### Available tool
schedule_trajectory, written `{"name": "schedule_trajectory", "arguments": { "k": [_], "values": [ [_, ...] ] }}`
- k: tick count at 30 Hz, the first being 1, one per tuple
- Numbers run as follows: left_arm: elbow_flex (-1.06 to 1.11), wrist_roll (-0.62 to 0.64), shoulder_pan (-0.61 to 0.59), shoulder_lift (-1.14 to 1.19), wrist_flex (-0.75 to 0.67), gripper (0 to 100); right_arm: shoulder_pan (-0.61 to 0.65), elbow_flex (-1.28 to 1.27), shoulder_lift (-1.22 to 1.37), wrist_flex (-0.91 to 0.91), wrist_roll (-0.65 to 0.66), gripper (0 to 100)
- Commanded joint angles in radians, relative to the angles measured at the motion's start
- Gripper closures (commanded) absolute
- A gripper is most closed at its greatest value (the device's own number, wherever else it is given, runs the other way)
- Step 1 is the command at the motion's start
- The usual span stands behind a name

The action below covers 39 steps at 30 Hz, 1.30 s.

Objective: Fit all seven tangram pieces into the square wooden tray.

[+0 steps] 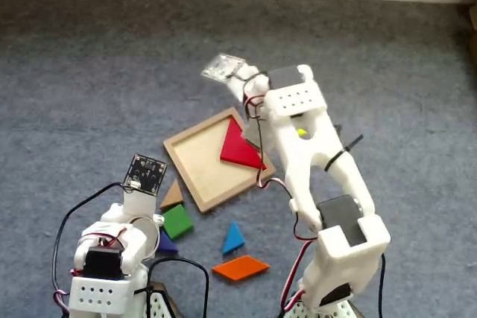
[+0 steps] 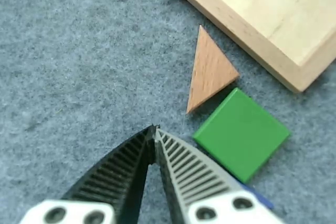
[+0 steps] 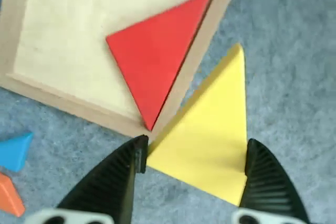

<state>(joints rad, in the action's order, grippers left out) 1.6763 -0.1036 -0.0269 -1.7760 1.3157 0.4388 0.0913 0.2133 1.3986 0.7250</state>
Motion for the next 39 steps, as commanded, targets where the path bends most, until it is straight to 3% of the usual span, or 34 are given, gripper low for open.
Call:
{"name": "schedule_trajectory", "arguments": {
  "k": [1, 8, 13, 24, 30, 36, 39],
  "values": [
    [0.019, -0.009, 0.012, -0.039, 0.003, 100, 0.065, 0.007, -0.062, -0.050, 0.121, 80.0],
    [0.019, -0.009, 0.012, -0.039, 0.003, 100, 0.189, -0.088, -0.062, -0.097, 0.443, 80.0],
    [0.019, -0.009, 0.012, -0.039, 0.003, 100, 0.236, -0.225, -0.064, -0.288, 0.552, 80.0],
    [0.019, -0.009, 0.012, -0.039, 0.003, 100, 0.262, -0.369, -0.062, -0.633, 0.611, 79.9],
    [0.019, -0.009, 0.012, -0.039, 0.003, 100, 0.262, -0.394, -0.062, -0.671, 0.611, 79.0],
    [0.019, -0.009, 0.012, -0.039, 0.003, 100, 0.260, -0.395, -0.062, -0.668, 0.608, 61.5],
    [0.019, -0.009, 0.012, -0.039, 0.003, 100, 0.260, -0.394, -0.067, -0.668, 0.569, 60.2]
  ]
}}
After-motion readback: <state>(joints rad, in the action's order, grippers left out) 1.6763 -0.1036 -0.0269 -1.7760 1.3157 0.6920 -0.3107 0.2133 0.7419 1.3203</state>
